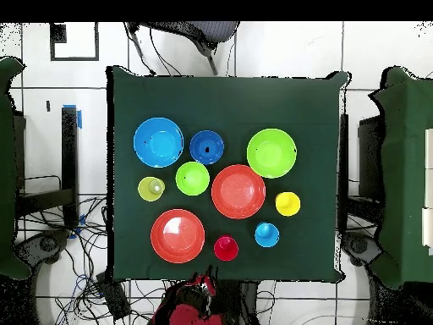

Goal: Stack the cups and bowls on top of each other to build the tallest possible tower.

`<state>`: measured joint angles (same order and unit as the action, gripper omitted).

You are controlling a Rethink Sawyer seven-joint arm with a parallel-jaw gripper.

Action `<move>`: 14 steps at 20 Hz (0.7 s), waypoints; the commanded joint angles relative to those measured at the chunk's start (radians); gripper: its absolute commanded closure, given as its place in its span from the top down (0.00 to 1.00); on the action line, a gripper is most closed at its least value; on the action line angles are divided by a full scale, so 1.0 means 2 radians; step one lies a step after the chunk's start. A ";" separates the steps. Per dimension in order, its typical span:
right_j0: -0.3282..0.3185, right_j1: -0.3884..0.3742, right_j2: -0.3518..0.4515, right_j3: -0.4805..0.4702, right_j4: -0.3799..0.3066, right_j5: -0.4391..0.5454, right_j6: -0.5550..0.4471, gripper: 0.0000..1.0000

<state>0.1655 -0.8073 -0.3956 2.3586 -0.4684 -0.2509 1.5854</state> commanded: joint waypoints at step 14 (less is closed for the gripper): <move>0.003 0.022 0.021 -0.045 -0.010 -0.013 0.056 1.00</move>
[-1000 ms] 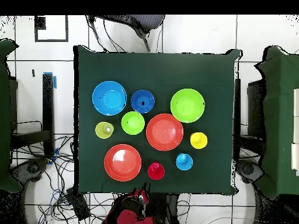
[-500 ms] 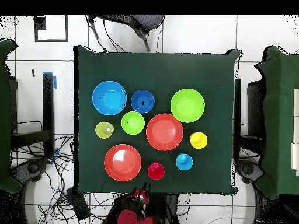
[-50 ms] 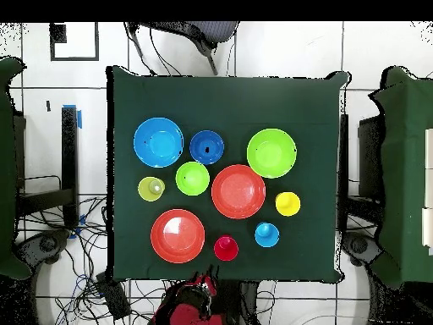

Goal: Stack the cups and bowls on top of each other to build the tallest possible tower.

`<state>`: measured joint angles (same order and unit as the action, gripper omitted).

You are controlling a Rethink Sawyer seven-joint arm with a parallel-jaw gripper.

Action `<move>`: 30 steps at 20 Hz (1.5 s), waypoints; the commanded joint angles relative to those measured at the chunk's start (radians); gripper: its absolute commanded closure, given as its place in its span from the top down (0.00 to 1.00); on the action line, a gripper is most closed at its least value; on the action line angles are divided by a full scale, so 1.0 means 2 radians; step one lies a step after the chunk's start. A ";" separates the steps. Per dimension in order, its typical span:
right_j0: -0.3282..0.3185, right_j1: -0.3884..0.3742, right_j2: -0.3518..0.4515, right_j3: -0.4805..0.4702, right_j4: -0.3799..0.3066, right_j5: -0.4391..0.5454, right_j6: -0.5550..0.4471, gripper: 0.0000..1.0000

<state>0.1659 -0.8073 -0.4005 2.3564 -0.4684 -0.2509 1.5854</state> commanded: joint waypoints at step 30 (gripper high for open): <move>-0.030 -0.072 0.114 -0.042 0.004 0.121 0.037 1.00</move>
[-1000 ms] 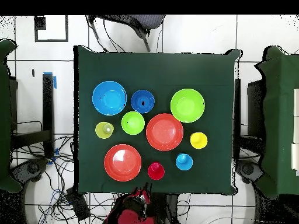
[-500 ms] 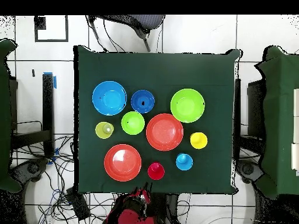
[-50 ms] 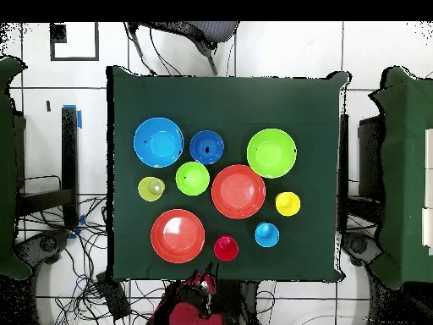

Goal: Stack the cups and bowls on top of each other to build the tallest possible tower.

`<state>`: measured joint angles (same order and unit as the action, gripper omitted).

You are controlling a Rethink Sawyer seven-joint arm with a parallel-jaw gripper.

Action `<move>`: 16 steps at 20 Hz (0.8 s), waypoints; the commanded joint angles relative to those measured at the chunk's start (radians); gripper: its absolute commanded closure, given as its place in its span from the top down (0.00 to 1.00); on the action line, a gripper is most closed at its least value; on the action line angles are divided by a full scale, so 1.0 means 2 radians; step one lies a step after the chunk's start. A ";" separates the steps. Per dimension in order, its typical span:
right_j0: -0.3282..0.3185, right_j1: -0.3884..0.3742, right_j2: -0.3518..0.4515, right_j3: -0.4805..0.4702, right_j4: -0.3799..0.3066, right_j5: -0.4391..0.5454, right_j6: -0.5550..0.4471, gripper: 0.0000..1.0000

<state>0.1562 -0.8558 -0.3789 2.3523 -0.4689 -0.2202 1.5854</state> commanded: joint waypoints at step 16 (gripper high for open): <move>-0.119 -0.050 0.211 -0.044 -0.024 0.114 0.035 1.00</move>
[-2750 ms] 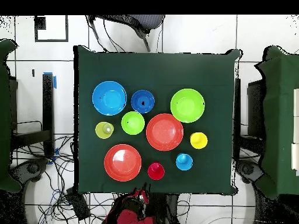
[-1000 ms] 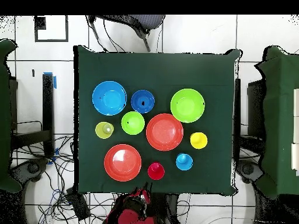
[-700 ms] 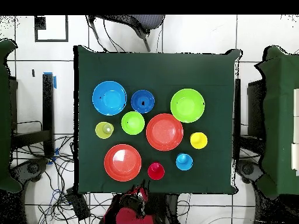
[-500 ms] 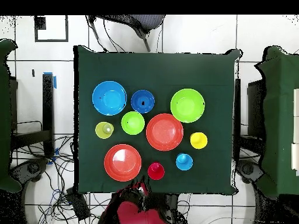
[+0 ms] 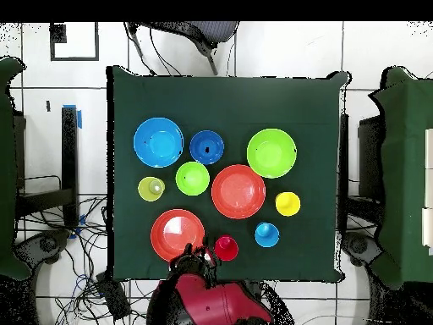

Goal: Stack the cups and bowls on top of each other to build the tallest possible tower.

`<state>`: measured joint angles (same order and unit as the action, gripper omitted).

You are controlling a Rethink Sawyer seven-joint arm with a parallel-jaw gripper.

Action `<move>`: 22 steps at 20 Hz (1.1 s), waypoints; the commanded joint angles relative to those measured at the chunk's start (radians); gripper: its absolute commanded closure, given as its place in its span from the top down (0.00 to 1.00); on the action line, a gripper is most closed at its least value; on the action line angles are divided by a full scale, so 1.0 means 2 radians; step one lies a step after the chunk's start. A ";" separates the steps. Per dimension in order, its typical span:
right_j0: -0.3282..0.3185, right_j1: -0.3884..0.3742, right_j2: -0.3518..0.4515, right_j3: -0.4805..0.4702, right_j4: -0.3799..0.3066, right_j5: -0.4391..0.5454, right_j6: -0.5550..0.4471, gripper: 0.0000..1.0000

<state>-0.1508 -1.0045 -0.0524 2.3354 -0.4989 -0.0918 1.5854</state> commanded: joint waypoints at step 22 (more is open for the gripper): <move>0.011 0.237 0.034 -0.169 -0.179 -0.083 -0.015 1.00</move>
<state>-0.0838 -0.7679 -0.0492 2.1703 -0.7149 -0.1460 1.5854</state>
